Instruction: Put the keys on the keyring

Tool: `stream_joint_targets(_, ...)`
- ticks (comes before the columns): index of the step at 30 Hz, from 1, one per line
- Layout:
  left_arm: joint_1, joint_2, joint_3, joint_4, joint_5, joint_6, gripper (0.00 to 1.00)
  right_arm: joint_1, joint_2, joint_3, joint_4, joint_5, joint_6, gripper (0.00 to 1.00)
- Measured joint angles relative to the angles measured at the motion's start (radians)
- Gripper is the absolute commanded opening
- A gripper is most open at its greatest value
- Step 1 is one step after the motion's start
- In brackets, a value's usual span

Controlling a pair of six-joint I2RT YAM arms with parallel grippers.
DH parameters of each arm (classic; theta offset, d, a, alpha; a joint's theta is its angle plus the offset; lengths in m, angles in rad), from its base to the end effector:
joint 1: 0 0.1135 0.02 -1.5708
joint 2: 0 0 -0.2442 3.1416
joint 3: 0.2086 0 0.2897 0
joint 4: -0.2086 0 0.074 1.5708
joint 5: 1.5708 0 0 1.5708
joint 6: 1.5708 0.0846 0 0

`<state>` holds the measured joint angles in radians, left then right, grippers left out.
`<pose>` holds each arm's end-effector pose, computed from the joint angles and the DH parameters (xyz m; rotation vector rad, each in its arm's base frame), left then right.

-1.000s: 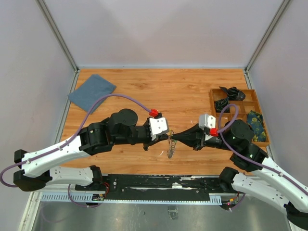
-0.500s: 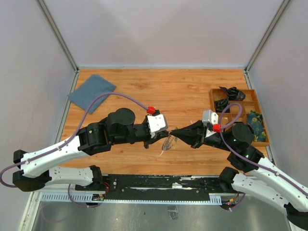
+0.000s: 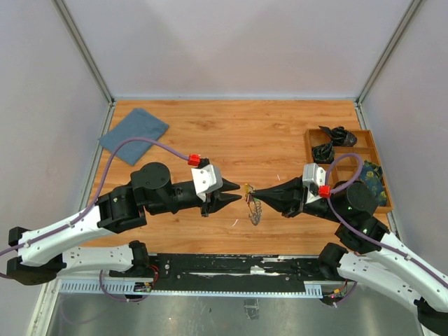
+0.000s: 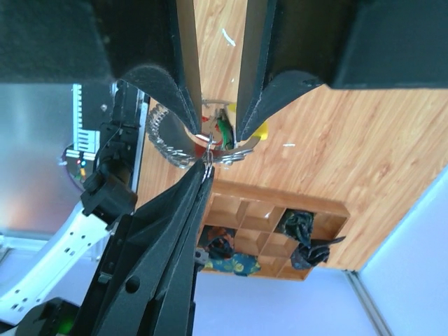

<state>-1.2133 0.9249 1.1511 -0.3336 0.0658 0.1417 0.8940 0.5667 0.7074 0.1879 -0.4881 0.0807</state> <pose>0.0974 -0.2767 0.4136 1.1383 1.3323 -0.8526 0.1112 0.2018 0.3917 -0.9243 1.0092 1.1302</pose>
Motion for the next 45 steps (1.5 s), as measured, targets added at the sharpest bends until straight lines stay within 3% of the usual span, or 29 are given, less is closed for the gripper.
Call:
stream_joint_targets(11, 0.0, -0.006, -0.068, 0.145, 0.068, -0.045, 0.35, 0.0, 0.002, 0.0, 0.026, -0.031, -0.002, 0.0)
stream_joint_targets(24, 0.0, 0.019, -0.08, 0.193, 0.089, -0.064, 0.35, 0.0, -0.001, 0.0, 0.051, -0.063, -0.001, 0.0)
stream_joint_targets(28, 0.0, 0.032, -0.08, 0.196, 0.094, -0.068, 0.28, 0.0, -0.006, 0.0, 0.053, -0.066, 0.0, 0.0)
stream_joint_targets(34, 0.0, 0.035, -0.08, 0.197, 0.106, -0.076, 0.01, 0.0, -0.016, 0.0, 0.055, -0.071, 0.001, 0.0)
stream_joint_targets(40, -0.001, 0.035, -0.08, 0.196, 0.115, -0.078, 0.0, 0.0, -0.018, 0.0, 0.053, -0.072, 0.0, 0.01)
stream_joint_targets(45, -0.001, 0.04, -0.064, 0.154, 0.108, -0.073, 0.01, 0.0, -0.019, 0.0, 0.02, -0.073, -0.015, 0.21)
